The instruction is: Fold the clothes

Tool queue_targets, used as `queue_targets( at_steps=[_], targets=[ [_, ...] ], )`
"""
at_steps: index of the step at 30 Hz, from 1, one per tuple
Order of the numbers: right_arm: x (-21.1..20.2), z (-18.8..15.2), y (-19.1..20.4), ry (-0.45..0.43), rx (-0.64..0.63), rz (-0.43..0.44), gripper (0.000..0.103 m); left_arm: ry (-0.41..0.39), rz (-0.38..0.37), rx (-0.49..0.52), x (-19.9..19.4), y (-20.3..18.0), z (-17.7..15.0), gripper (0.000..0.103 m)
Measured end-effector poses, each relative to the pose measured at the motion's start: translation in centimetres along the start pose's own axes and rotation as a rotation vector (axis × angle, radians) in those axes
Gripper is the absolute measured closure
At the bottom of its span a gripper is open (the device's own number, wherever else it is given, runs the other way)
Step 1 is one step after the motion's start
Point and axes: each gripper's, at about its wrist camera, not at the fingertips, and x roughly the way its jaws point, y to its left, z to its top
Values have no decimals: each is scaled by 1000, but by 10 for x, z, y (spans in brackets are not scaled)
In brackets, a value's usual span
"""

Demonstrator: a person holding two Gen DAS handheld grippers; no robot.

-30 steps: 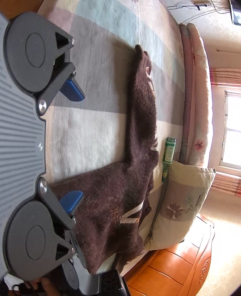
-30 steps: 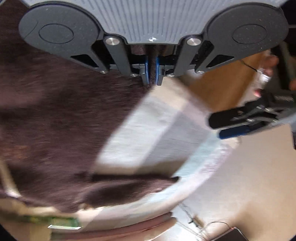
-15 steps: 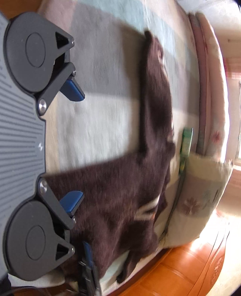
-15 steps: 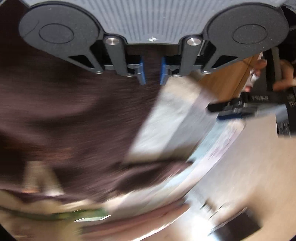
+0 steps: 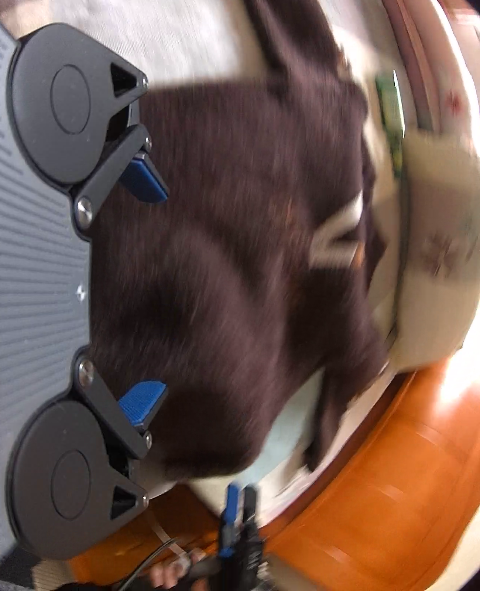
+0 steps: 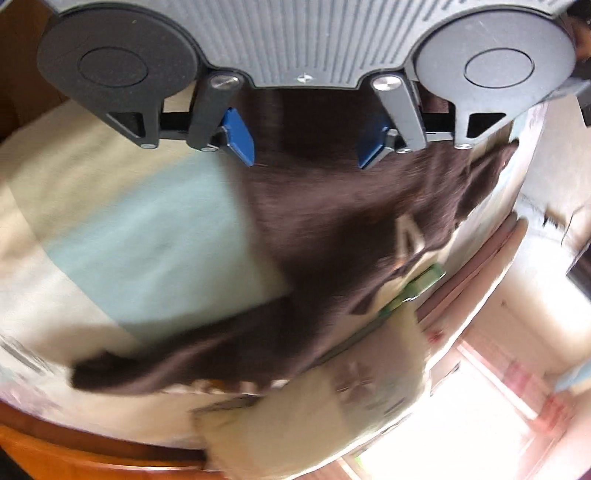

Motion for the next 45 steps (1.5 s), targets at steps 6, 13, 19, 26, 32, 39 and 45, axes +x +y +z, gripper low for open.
queue_targets(
  at_steps=[6,13,19,26,32,39,45],
  targets=[
    [36,-7,-54,12,105,134,27,56,-7,46,21,-35,-6,1],
    [80,-5,-53,88,149,388,18,88,11,28,27,-49,-12,1],
    [47,7,-31,87,106,547,17,70,46,23,21,-51,-8,1],
    [-9,23,-13,5,-12,520,15,54,73,43,17,-52,-9,1],
    [-31,4,13,-42,-278,158,15,50,136,130,17,-52,-22,1],
    [15,-59,70,126,-775,31,42,31,181,439,18,-70,-48,1],
    [66,-114,102,494,-906,232,55,29,84,505,10,-79,-65,1]
  ],
)
